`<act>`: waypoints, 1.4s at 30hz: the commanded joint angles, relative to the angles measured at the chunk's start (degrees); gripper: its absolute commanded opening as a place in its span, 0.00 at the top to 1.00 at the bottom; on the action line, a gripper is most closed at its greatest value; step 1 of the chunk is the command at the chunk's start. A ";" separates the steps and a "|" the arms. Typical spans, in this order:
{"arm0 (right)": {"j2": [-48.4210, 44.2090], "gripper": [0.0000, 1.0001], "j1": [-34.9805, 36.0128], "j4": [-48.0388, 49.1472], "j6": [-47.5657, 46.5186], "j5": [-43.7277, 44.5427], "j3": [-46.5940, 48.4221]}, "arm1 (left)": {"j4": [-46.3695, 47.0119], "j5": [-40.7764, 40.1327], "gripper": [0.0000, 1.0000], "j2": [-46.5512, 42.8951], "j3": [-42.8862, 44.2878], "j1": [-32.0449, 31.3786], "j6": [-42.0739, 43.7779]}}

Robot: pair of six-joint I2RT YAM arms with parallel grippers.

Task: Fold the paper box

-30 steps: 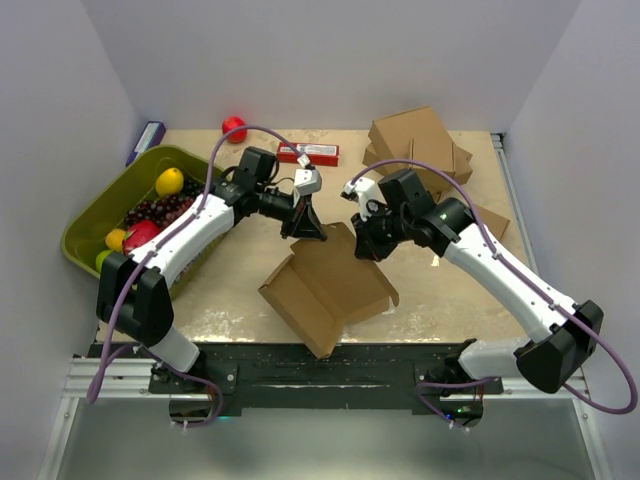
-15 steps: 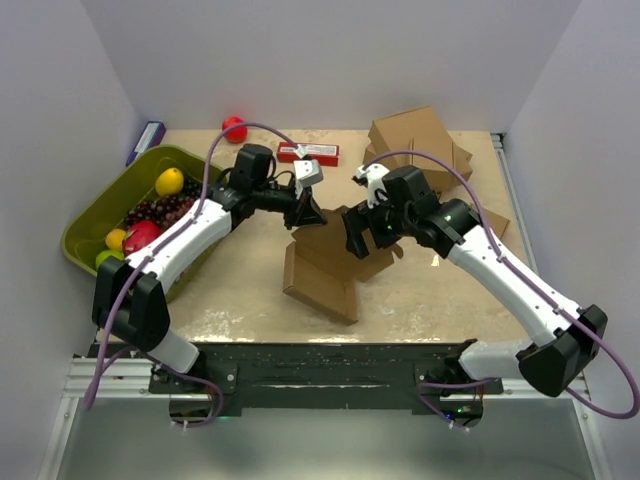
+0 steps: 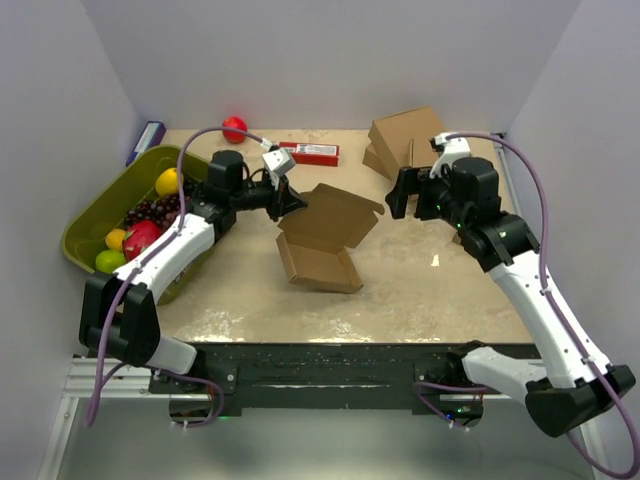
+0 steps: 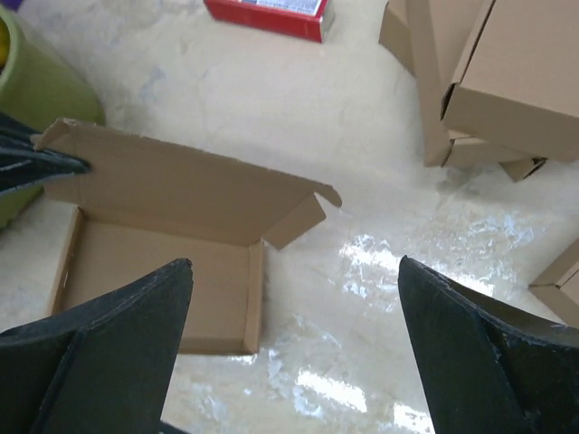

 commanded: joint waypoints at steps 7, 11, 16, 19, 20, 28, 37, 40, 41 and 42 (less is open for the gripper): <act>-2.35 0.05 -9.95 15.53 5.61 -7.54 -16.27 | 7.14 -1.64 1.00 2.83 -1.00 3.53 -6.89; -2.71 0.07 -10.04 23.28 7.90 -10.79 -22.88 | 8.72 -0.24 1.00 2.82 -1.44 3.53 -7.15; 0.98 0.11 -10.13 34.17 10.71 -16.07 -29.47 | 10.04 2.57 1.00 3.09 -1.70 3.62 -7.77; 3.34 0.09 -10.13 42.17 12.03 -16.68 -32.81 | 12.06 5.55 1.00 3.00 -2.14 3.62 -8.99; 4.14 0.08 -10.13 44.01 12.12 -16.86 -33.52 | 12.50 6.53 1.00 3.18 -2.23 3.62 -9.35; 11.52 0.08 -10.04 56.24 12.39 -17.74 -37.04 | 14.52 11.72 1.00 3.88 -2.14 3.62 -10.93; 12.94 0.36 -10.13 62.67 12.30 -23.10 -37.65 | 14.88 12.42 1.00 4.23 -2.14 3.62 -11.37; 13.20 0.47 -10.13 61.27 10.81 -24.24 -37.22 | 14.88 12.69 1.00 4.41 -2.06 3.62 -11.55; 14.07 0.56 -10.04 59.78 9.76 -25.55 -36.61 | 14.97 12.51 1.00 4.41 -2.06 3.62 -11.63; 14.17 0.59 -9.95 59.59 9.66 -25.82 -36.51 | 15.06 12.43 1.00 4.32 -2.06 3.62 -11.81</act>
